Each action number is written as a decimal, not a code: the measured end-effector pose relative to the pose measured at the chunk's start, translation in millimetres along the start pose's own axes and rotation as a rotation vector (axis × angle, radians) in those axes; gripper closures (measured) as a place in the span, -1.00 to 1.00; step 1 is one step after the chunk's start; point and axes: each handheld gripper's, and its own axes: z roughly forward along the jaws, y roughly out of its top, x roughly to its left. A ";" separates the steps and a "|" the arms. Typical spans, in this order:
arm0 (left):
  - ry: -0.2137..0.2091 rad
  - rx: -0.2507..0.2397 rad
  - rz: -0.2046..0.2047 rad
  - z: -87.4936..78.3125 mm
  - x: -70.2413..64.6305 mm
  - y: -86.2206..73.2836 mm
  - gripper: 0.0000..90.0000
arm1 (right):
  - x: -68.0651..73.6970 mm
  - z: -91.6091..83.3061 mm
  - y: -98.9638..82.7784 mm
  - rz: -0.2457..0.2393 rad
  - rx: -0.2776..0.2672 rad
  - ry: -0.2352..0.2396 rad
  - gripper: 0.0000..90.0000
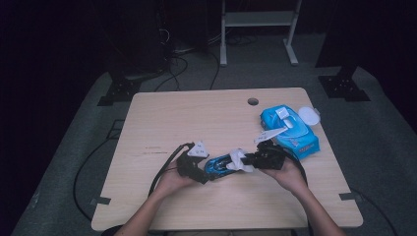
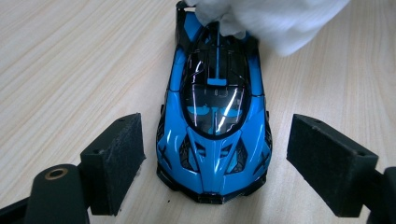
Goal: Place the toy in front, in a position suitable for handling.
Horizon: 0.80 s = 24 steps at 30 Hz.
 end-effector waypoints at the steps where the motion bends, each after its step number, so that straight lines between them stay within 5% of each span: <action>1: -0.002 0.005 0.000 0.3 0.0 -0.1 -0.59 | 0.1 4.0 1.3 -0.025 -0.001 -0.016 0.56; 5: -0.012 0.023 0.000 2.7 0.0 -1.2 -0.60 | -0.9 20.5 5.4 -0.056 0.006 -0.042 0.37; 13: -0.030 0.062 -0.019 7.3 2.8 -4.8 -0.59 | -8.7 43.8 3.9 -0.034 -0.048 0.018 0.15; 24: -0.025 0.062 -0.038 12.8 5.9 -7.0 -0.60 | 2.0 53.4 -6.2 -0.105 -0.108 -0.063 0.80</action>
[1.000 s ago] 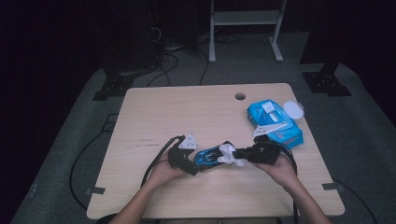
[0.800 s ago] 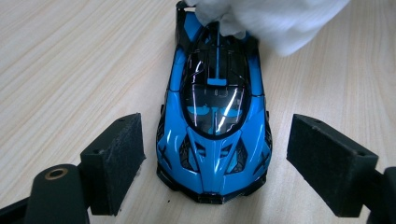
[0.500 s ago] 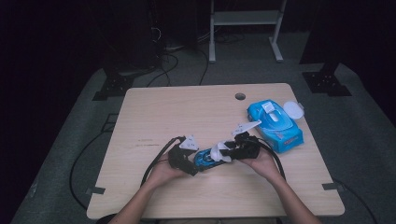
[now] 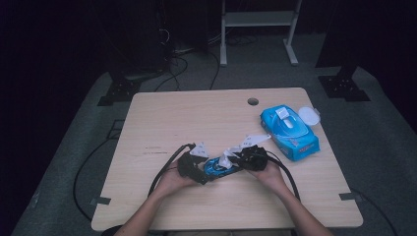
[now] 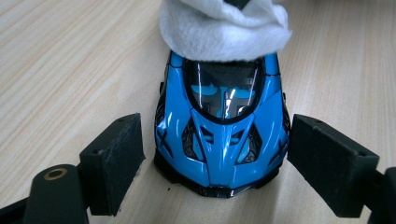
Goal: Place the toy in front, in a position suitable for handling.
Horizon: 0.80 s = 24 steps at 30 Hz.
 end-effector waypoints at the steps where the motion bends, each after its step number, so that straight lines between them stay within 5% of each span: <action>1: 0.000 0.001 0.001 0.4 -0.4 0.2 -0.59 | 0.8 -1.3 0.5 0.004 0.003 -0.002 0.82; 7: -0.002 0.005 0.012 1.2 -0.7 -0.1 -0.54 | 8.3 -23.7 4.3 -0.008 0.009 0.047 0.85; 17: 0.007 0.001 0.031 1.5 -2.3 1.0 -0.55 | 24.1 -73.2 2.4 0.084 -0.061 0.234 0.84; 21: 0.003 0.005 0.039 3.2 -2.4 1.6 -0.55 | 12.7 -64.7 -1.3 0.143 0.006 0.282 0.83; 24: 0.004 0.004 0.040 4.0 -3.5 2.1 -0.55 | 2.2 -49.6 -5.2 0.139 0.082 0.229 0.78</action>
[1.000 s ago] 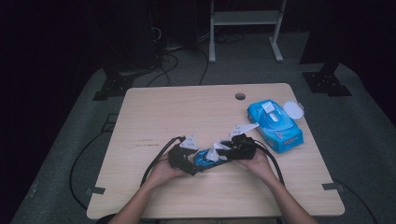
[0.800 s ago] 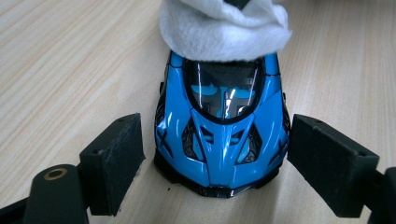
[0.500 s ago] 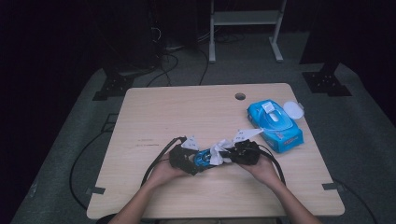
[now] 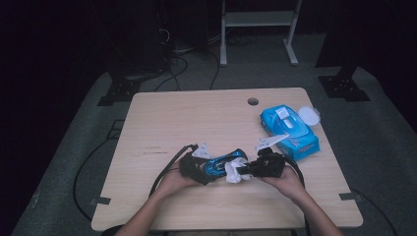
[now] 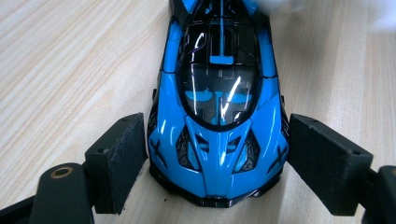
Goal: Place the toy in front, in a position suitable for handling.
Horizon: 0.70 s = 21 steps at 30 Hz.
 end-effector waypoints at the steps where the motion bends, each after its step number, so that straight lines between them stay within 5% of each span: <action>1: 0.000 0.000 0.002 0.1 -0.1 0.0 -0.55 | -2.5 2.8 -0.2 -0.010 0.016 -0.039 0.73; 4: 0.002 -0.005 0.002 0.6 0.3 -0.3 -0.55 | -6.2 5.4 1.0 -0.055 0.036 -0.130 0.61; 13: -0.001 0.004 -0.009 0.7 1.1 -0.4 -0.50 | -7.0 8.2 1.6 -0.143 -0.007 -0.300 0.24; 16: -0.009 0.011 -0.020 1.5 1.7 -1.0 -0.50 | -11.5 15.9 3.3 -0.172 -0.032 -0.324 0.12; 21: -0.021 0.032 -0.035 2.9 4.0 -2.8 -0.50 | -21.0 28.2 2.7 -0.139 -0.048 -0.297 0.23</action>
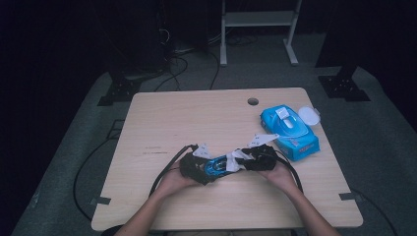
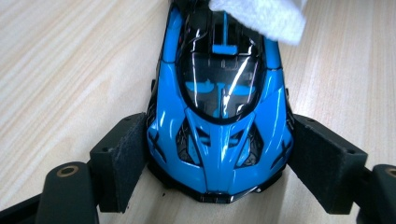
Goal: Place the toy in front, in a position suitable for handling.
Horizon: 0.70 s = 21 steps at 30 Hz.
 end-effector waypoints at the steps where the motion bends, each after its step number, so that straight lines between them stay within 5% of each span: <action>1: 0.000 0.000 0.004 -0.2 0.3 -0.2 -0.50 | 0.1 1.7 -0.8 -0.005 0.004 0.003 0.27; 8: 0.019 0.010 0.038 0.3 -2.5 3.2 -0.47 | -3.7 -1.6 -6.8 0.015 -0.003 0.008 0.73; 12: 0.029 0.003 0.068 3.5 -5.0 8.0 -0.42 | 3.9 -4.4 -9.0 -0.005 -0.009 -0.019 0.77; 18: 0.020 -0.003 0.065 3.7 -3.8 7.2 -0.42 | 21.3 0.9 -3.3 -0.048 -0.019 0.023 0.77; 21: 0.024 -0.004 0.066 3.6 -4.0 7.0 -0.43 | 17.3 -2.3 -4.4 -0.055 -0.004 0.006 0.77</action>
